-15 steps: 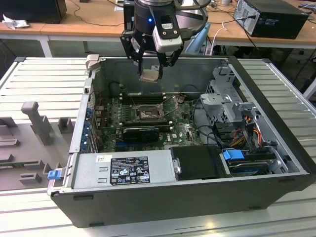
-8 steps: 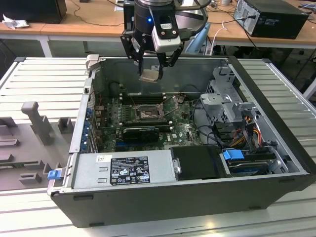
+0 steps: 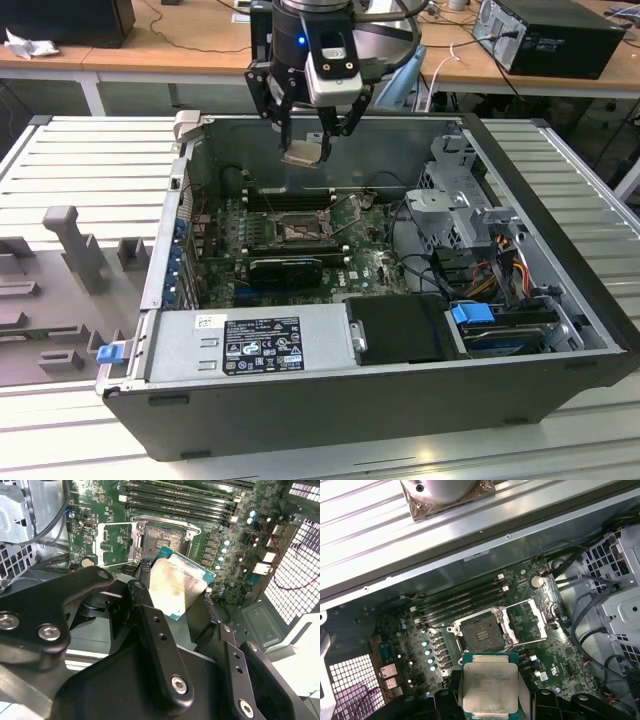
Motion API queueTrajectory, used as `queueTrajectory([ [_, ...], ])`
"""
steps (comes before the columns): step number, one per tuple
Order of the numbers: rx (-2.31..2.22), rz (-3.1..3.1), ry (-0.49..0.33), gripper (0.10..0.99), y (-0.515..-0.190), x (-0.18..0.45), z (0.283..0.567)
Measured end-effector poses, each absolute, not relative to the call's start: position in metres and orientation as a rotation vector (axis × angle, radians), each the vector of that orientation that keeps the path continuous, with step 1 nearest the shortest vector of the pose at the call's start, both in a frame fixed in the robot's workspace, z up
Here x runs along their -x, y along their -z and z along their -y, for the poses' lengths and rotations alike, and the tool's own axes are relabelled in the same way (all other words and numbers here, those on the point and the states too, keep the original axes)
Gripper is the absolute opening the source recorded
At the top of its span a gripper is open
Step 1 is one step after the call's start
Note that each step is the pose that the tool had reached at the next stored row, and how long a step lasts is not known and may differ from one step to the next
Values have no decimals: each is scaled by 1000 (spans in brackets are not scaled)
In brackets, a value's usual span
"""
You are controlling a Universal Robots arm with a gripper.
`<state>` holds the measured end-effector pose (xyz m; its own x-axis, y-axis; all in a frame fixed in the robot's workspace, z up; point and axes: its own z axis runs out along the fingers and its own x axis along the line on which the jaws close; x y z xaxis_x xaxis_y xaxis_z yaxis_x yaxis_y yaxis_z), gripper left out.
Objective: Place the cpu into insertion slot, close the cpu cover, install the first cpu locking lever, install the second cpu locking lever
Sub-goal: 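Place the cpu into insertion slot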
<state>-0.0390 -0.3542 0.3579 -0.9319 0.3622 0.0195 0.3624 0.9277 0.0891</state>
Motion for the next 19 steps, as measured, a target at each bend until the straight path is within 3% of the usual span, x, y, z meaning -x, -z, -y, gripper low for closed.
queueTrajectory([
  [19,745,3051,143,529,-357,39,354],
])
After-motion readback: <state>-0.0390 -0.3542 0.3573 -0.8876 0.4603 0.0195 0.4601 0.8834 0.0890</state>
